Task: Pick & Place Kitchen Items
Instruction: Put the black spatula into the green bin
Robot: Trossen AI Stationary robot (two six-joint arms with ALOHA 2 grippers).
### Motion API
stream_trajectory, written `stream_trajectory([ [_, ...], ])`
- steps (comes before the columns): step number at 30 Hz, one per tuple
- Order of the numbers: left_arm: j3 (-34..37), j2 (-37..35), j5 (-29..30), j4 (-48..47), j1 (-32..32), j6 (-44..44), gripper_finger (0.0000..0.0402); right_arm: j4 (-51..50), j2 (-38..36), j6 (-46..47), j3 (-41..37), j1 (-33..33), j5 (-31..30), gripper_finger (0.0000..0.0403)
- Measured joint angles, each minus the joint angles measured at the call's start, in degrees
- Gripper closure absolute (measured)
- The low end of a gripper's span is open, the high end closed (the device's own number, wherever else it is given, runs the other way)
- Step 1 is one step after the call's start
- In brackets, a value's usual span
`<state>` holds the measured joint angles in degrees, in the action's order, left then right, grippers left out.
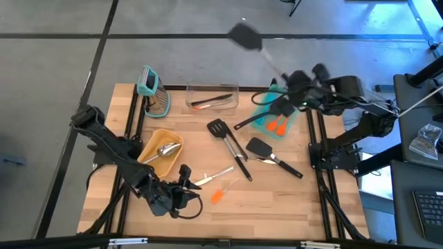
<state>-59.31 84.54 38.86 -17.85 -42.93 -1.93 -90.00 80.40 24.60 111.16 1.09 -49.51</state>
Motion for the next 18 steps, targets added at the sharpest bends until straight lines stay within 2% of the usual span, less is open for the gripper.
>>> stream_trajectory([
  [5, 0.00, 2.56, 1.50, -0.67, 1.57, 2.24, 0.0286, 0.00, 0.04, -5.51, 1.96, 0.03, -16.14, 0.0336],
  [9, 0.00, 4.42, 1.60, -2.54, 2.63, 3.91, 0.0286, 0.00, 0.68, -10.38, 1.96, -1.62, -23.20, 0.0336],
  [14, 0.00, 4.78, 1.85, -4.50, 3.40, 6.44, 0.0286, -0.01, 1.00, -11.60, 1.94, -6.02, -21.57, 0.0336],
  [16, 0.00, 4.74, 2.23, -4.77, 3.39, 6.62, 0.0286, 0.00, 1.07, -11.74, 1.94, -8.14, -18.13, 0.0336],
  [18, 0.00, 4.65, 2.24, -4.56, 3.26, 6.39, 0.0286, 0.00, 1.01, -11.41, 1.88, -10.21, -10.99, 0.0336],
])
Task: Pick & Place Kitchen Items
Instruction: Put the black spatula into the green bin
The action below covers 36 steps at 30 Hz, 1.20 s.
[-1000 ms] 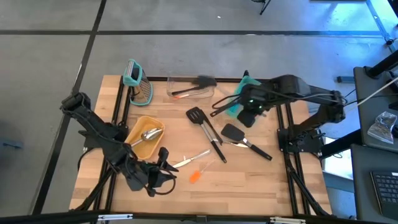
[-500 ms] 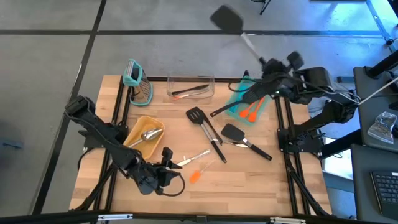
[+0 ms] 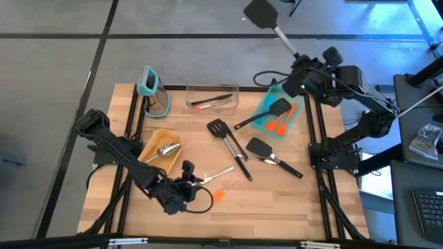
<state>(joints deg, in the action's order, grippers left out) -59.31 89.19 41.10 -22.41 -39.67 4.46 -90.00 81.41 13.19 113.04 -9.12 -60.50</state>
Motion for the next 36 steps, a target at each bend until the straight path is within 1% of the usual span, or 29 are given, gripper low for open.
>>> stream_trajectory([
  [3, 0.00, 0.00, -0.02, -0.01, -0.07, 0.23, 0.0286, 0.00, 0.00, 2.31, -1.93, -1.61, 10.34, 0.0336],
  [6, 0.00, 0.00, -0.02, -0.01, -0.07, 0.43, 0.0286, 0.01, -0.82, 2.64, -6.92, -0.16, 19.07, 0.0336],
  [8, 0.00, 0.00, 0.00, 0.03, -0.07, 0.75, 0.0286, 0.07, -2.19, 3.48, -12.00, 1.53, 22.99, 0.0336],
  [11, 0.00, 0.00, 0.00, 0.22, -0.07, 0.80, 0.0286, 0.03, -5.30, 7.50, -21.58, 3.73, 26.08, 0.0336],
  [14, 0.00, 0.00, -0.01, 0.96, -0.07, 0.79, 0.0286, -0.08, -9.88, 11.17, -30.72, 4.86, 28.45, 0.0336],
  [17, 0.00, -0.04, 0.00, 2.11, 0.03, 0.51, 0.0286, -0.04, -15.06, 13.51, -37.93, 5.18, 29.89, 0.0336],
  [20, 0.00, -0.04, 0.00, 2.98, 0.08, 0.44, 0.0286, -0.12, -20.38, 15.14, -43.16, 4.54, 29.47, 0.0336],
  [24, -0.02, -0.07, 1.47, 4.08, 0.21, -0.10, 0.0286, -0.01, -23.43, 15.76, -48.13, 2.09, 29.08, 0.0336],
  [27, -0.02, -0.07, 1.82, 5.09, 0.85, -0.33, 0.0286, 0.02, -23.56, 15.77, -50.80, -0.08, 29.13, 0.0336],
  [30, -0.02, -0.07, 2.25, 7.30, 2.07, -1.76, 0.0286, -0.04, -22.53, 16.84, -51.75, -1.40, 29.00, 0.0336],
  [33, -0.03, -0.07, 2.52, 11.44, 3.76, -4.34, 0.0286, -0.06, -21.98, 19.33, -51.65, -1.21, 29.35, 0.0336],
  [36, -0.07, -0.07, 2.95, 15.32, 5.35, -7.48, 0.0286, 0.04, -21.99, 21.23, -49.99, 0.32, 32.12, 0.0336],
])
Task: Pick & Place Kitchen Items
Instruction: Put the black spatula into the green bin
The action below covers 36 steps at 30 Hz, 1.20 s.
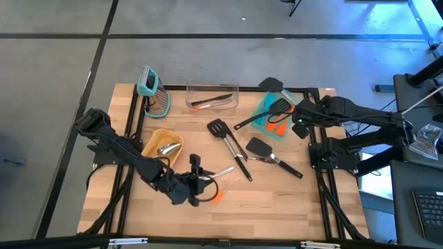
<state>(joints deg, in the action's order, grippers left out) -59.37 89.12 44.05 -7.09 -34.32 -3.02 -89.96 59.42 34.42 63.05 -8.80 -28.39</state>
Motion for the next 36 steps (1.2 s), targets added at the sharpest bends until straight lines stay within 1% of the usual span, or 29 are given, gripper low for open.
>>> stream_trajectory([
  [4, 0.00, 0.00, -0.33, 5.34, 1.11, -4.57, 0.0286, 3.01, -1.94, 3.02, 3.59, 4.86, 4.71, 0.0336],
  [6, 1.76, -0.05, -2.22, 12.76, 1.51, -7.26, 0.0286, 7.27, -3.55, 4.27, 5.36, 8.21, 6.54, 0.0336],
  [8, 6.25, -0.06, -6.81, 26.26, 2.13, -11.70, 0.0286, 13.17, -5.62, 4.38, 6.87, 11.54, 7.81, 0.0336],
  [11, 15.43, -0.02, -16.05, 51.98, 3.88, -15.88, 0.0286, 22.30, -8.86, 4.37, 7.80, 15.96, 7.85, 0.0336],
  [13, 21.81, -0.02, -19.90, 67.95, 6.06, -14.91, 0.0286, 27.77, -10.59, 4.03, 7.75, 18.34, 6.75, 0.0336],
  [16, 29.60, 0.02, -22.15, 87.58, 9.90, -10.84, 0.0286, 37.59, -12.10, 0.77, 6.99, 21.89, 4.26, 0.0337],
  [18, 32.39, -0.07, -24.48, 95.48, 12.28, -7.71, 0.0286, 45.57, -12.13, -3.32, 5.94, 24.10, 3.52, 0.0337],
  [20, 33.21, -0.13, -24.68, 96.86, 14.31, -5.12, 0.0286, 55.18, -11.38, -8.52, 4.32, 26.21, 3.52, 0.0337],
  [23, 31.25, -0.30, -25.36, 96.80, 16.79, -4.73, 0.0286, 70.58, -9.34, -16.57, 0.40, 28.87, 4.18, 0.0337],
  [26, 28.47, 0.02, -30.17, 96.41, 18.52, -5.60, 0.0286, 84.18, -6.05, -22.71, -4.52, 30.41, 6.18, 0.0337],
  [28, 26.55, 0.01, -32.36, 96.61, 19.29, -6.56, 0.0286, 93.85, -4.27, -25.18, -8.59, 31.29, 6.63, 0.0337],
  [30, 24.96, -0.02, -32.62, 96.42, 19.55, -8.19, 0.0286, 106.08, -2.62, -26.65, -13.53, 31.89, 7.07, 0.0337],
  [33, 22.60, -0.13, -31.64, 94.87, 19.75, -10.37, 0.0286, 127.40, -0.12, -27.23, -21.90, 31.97, 11.88, 0.0337],
  [36, 19.80, -0.13, -31.07, 88.48, 20.87, -9.59, 0.0285, 145.53, 2.76, -27.20, -28.76, 30.98, 17.35, 0.0337],
])
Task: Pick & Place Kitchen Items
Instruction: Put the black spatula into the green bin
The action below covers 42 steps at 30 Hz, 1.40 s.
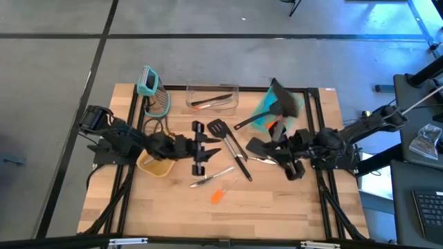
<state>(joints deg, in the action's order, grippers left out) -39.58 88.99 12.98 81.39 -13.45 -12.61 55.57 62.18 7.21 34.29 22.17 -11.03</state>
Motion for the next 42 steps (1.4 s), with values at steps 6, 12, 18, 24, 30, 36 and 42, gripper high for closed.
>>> stream_trajectory([
  [6, -9.33, 0.04, -2.02, -17.07, 1.95, 3.27, 0.0261, 6.78, 4.74, 7.75, -3.84, -3.65, 5.27, 0.0337],
  [12, -18.13, 0.04, 2.04, -27.83, 1.57, 0.51, 0.0204, 6.62, 6.44, 8.34, -2.91, -4.64, 5.00, 0.0337],
  [18, -22.65, 2.18, 3.33, -30.60, 3.51, 5.26, 0.0158, 2.86, 6.51, 6.87, -2.88, -5.70, 3.96, 0.0337],
  [24, -27.42, 10.51, 1.45, -29.21, 5.59, 11.87, 0.0151, 0.98, 6.41, 4.30, -2.89, -5.97, 0.09, 0.0337],
  [30, -29.94, 13.09, 1.17, -28.05, 5.77, 12.00, 0.0151, 0.30, 6.22, 4.02, -2.85, -5.90, 0.06, 0.0338],
  [36, -29.92, 12.22, 0.87, -29.91, 5.65, 10.02, 0.0150, -1.23, 6.31, 3.43, -2.82, -5.92, -0.36, 0.0340],
  [42, -29.92, 10.47, 1.92, -34.60, 4.82, 9.49, 0.0150, -2.40, 6.44, 3.39, -2.74, -5.96, -0.63, 0.0340],
])
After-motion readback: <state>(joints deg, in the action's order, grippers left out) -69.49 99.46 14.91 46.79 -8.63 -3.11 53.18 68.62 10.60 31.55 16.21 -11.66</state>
